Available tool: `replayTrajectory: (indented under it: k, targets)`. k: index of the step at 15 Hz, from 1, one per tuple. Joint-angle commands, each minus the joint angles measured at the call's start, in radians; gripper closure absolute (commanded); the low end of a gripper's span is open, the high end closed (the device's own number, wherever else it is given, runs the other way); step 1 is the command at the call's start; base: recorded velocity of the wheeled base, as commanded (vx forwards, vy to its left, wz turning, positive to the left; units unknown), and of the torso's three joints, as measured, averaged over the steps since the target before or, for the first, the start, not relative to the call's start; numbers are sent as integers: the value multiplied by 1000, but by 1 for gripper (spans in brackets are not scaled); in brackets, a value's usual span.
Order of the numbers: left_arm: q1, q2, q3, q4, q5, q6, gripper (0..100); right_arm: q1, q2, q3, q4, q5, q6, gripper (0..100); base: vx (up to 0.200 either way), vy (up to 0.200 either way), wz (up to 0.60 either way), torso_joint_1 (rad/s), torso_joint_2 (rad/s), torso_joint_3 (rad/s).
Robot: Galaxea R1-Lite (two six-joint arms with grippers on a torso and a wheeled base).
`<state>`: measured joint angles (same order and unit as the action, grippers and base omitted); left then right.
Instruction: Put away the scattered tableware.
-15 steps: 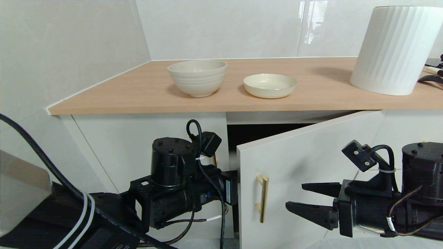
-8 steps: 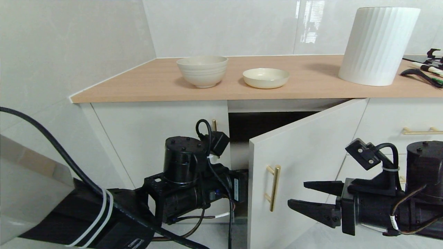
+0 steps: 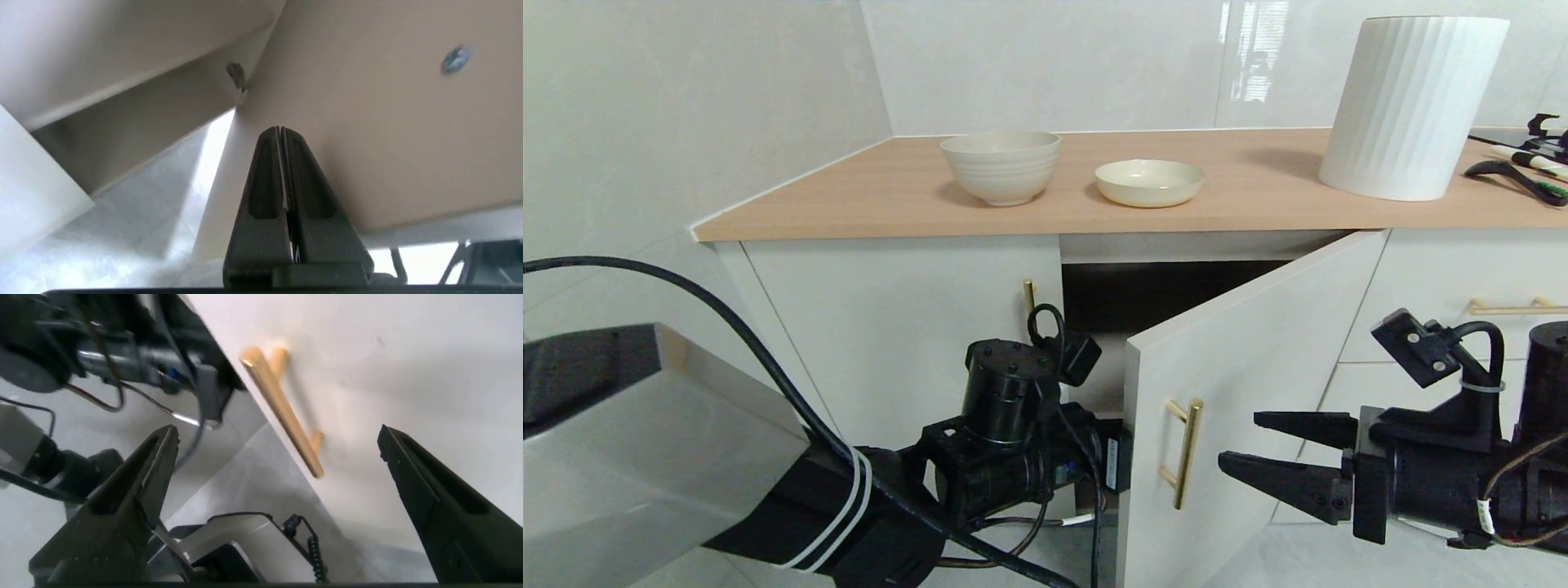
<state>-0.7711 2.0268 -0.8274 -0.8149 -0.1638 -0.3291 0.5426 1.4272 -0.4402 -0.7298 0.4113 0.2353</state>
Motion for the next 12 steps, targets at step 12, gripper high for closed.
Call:
replayTrajectory:
  k: [12]
  targets:
    - [-86,64,-87,68,0,-2,100,-6,-176,-9,0,1,-1,0,-17,0,0,0,0,1]
